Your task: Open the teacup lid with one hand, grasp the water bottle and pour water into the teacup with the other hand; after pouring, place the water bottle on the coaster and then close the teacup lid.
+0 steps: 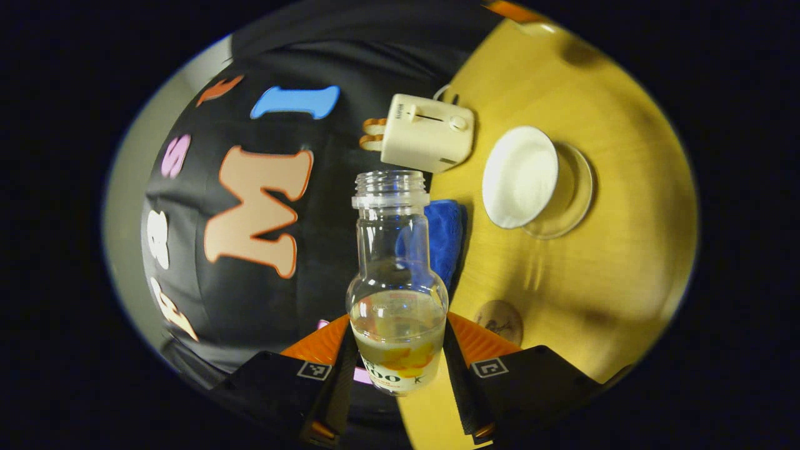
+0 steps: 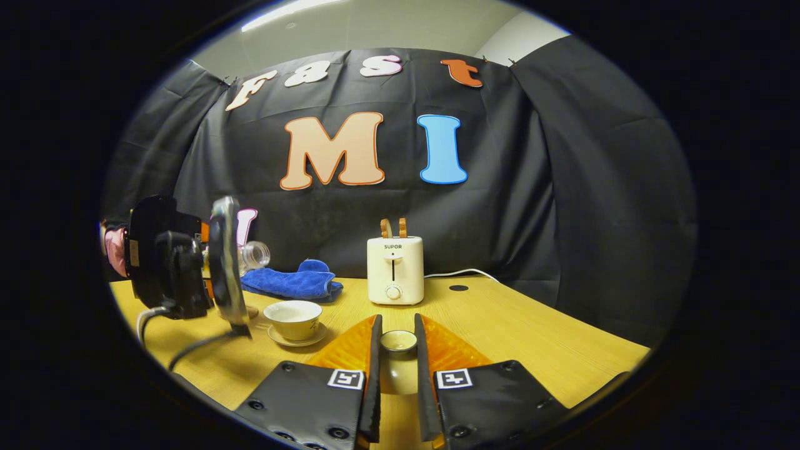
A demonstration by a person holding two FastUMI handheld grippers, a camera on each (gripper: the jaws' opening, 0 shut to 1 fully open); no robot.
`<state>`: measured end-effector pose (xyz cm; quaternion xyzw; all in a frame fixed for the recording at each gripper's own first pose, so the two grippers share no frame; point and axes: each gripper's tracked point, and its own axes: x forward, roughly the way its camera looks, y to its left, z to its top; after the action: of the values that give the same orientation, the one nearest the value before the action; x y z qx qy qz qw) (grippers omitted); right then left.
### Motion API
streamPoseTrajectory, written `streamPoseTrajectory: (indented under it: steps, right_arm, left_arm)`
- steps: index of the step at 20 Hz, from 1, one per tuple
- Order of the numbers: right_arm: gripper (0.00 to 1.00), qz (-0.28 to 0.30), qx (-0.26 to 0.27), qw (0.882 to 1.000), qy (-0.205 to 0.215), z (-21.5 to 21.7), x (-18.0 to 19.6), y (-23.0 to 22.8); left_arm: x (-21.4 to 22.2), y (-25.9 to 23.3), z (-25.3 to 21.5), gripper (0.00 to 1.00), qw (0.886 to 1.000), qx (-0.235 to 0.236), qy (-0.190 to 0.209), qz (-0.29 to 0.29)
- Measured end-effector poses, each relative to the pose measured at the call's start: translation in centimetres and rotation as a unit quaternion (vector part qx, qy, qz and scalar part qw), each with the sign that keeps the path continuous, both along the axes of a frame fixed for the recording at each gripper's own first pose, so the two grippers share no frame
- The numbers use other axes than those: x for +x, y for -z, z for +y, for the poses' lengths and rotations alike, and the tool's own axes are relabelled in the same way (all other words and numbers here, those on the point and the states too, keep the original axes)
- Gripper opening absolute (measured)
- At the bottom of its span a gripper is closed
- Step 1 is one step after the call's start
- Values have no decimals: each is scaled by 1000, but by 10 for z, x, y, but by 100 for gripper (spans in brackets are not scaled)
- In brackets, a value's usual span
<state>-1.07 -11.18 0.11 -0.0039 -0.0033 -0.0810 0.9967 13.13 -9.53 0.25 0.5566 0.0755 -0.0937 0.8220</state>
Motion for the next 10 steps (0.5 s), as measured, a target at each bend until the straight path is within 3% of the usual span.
streamPoseTrajectory:
  steps: [3,5,8,10]
  right_arm:
    - [28,0,0,1000,-1,0,1,1]
    - [28,0,0,1000,-2,1,0,1]
    - [28,0,0,1000,-2,0,1,0]
    - [28,0,0,1000,-2,0,0,0]
  left_arm:
    - [-3,-9,-2,66,991,-131,-13,-5]
    - [-4,-15,0,65,977,-213,-27,-2]
    - [3,-22,5,65,943,-329,-46,-2]
    - [3,-24,8,65,914,-402,-52,7]
